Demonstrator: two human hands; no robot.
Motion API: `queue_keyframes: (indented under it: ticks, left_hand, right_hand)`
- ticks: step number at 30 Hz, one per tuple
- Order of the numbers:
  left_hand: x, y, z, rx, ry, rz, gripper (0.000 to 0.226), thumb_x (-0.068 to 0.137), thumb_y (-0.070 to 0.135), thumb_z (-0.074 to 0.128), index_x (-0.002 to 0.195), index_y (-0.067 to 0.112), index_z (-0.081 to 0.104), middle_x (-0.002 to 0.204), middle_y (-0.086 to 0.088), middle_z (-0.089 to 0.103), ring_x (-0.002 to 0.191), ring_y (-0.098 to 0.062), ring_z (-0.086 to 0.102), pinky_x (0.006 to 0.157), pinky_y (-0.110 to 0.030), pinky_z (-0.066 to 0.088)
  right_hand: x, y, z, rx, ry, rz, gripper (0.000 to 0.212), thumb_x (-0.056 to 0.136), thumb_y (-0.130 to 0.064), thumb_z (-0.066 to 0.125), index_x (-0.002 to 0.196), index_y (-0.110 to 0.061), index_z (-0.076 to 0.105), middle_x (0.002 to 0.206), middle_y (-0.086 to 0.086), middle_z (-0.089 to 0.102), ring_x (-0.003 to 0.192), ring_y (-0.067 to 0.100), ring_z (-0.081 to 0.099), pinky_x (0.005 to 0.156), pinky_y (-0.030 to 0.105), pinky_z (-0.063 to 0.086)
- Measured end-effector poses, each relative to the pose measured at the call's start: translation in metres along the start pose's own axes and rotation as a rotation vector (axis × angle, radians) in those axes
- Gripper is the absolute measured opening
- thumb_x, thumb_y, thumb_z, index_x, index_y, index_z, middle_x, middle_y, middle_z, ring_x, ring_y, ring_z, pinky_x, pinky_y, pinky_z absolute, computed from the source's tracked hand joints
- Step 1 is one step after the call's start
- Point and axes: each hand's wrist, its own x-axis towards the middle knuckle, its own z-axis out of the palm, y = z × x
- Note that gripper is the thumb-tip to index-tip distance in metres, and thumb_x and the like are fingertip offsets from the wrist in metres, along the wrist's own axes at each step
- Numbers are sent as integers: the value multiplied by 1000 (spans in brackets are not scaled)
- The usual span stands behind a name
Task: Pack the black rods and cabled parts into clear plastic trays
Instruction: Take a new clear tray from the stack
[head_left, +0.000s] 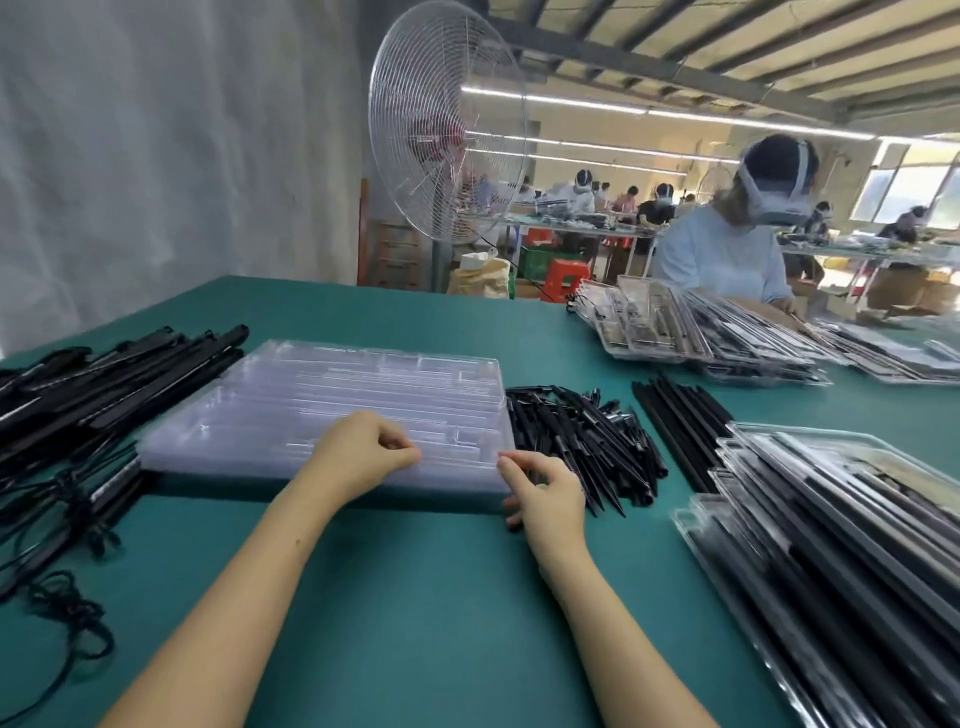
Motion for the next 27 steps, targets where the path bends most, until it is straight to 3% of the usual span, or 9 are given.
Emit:
queue_keyframes:
  ticks: [7, 12, 15, 17, 19, 23, 27]
  left_hand:
    - [0, 2, 2, 40, 15, -10, 26, 80, 25, 67, 55, 31, 64, 59, 20, 64, 73, -10, 62, 78, -34, 53]
    - [1, 1, 6, 85, 27, 7, 24, 85, 25, 62, 61, 30, 62, 66, 19, 63, 77, -14, 60, 80, -33, 48]
    - [2, 2, 11, 198, 84, 34, 19, 88, 26, 56, 74, 23, 68, 74, 9, 66, 80, -17, 58, 71, -29, 38]
    - [3, 1, 15, 271, 144, 60, 20, 90, 25, 53, 79, 19, 67, 77, 6, 62, 84, -19, 54, 69, -30, 33]
    - [4, 1, 18, 311, 169, 46, 20, 91, 24, 50, 80, 18, 66, 79, 5, 58, 88, -20, 49, 71, -32, 31]
    - [6, 0, 21, 314, 175, -20, 22, 89, 27, 48, 74, 19, 63, 81, 4, 59, 90, -20, 46, 73, -34, 31]
    - [5, 2, 24, 319, 171, -68, 23, 89, 32, 48, 71, 23, 59, 77, 9, 57, 90, -18, 41, 77, -37, 29]
  right_hand:
    - [2, -5, 2, -35, 44, 23, 6, 85, -24, 68, 87, -18, 70, 93, 11, 63, 46, 13, 51, 45, 26, 48]
    - [2, -4, 5, -161, 78, -76, 5, 86, -28, 66, 82, -25, 67, 89, 3, 63, 74, 22, 58, 71, 38, 54]
    - [0, -1, 6, -223, 95, -151, 9, 88, -29, 64, 89, -20, 67, 91, -3, 61, 81, 11, 56, 74, 35, 50]
    - [-3, 0, 8, -358, 157, -231, 17, 89, -31, 63, 98, -16, 64, 97, -3, 58, 80, 11, 52, 70, 26, 42]
    - [-8, -2, 10, -538, 255, -384, 22, 86, -27, 67, 99, -10, 61, 97, 3, 54, 79, 17, 52, 66, 26, 40]
    - [-17, -5, 22, -816, 236, -880, 14, 65, -3, 79, 72, -5, 67, 69, 9, 59, 63, 29, 57, 56, 32, 51]
    - [-27, -7, 34, -954, 144, -889, 19, 54, -5, 78, 65, -10, 64, 65, 4, 58, 62, 26, 57, 54, 27, 50]
